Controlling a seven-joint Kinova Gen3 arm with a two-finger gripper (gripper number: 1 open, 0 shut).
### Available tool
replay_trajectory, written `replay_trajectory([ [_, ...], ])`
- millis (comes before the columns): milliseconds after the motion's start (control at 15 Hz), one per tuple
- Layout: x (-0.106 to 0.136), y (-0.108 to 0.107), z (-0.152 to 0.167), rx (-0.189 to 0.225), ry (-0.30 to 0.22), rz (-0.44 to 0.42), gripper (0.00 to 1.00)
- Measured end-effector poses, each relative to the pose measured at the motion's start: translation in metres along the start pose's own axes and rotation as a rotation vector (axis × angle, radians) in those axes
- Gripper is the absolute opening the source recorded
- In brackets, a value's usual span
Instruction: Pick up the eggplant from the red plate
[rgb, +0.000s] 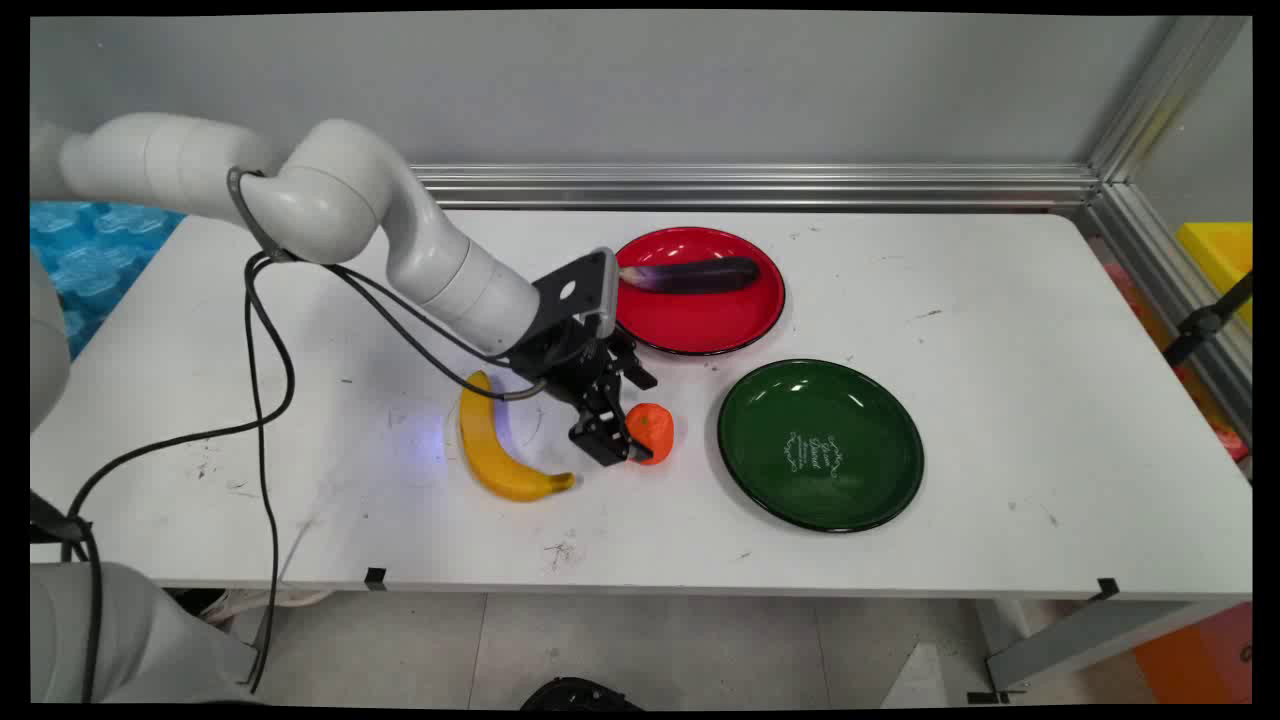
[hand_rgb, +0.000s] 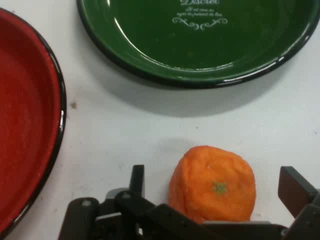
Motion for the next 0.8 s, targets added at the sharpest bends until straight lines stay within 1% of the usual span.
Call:
replay_trajectory([
  [200, 0.005, -0.006, -0.007, 0.001, 0.009, -0.007, 1.0],
  [400, 0.011, -0.014, -0.023, 0.002, 0.011, -0.015, 1.0],
  [800, 0.009, -0.023, -0.064, -0.015, -0.015, -0.009, 1.0],
])
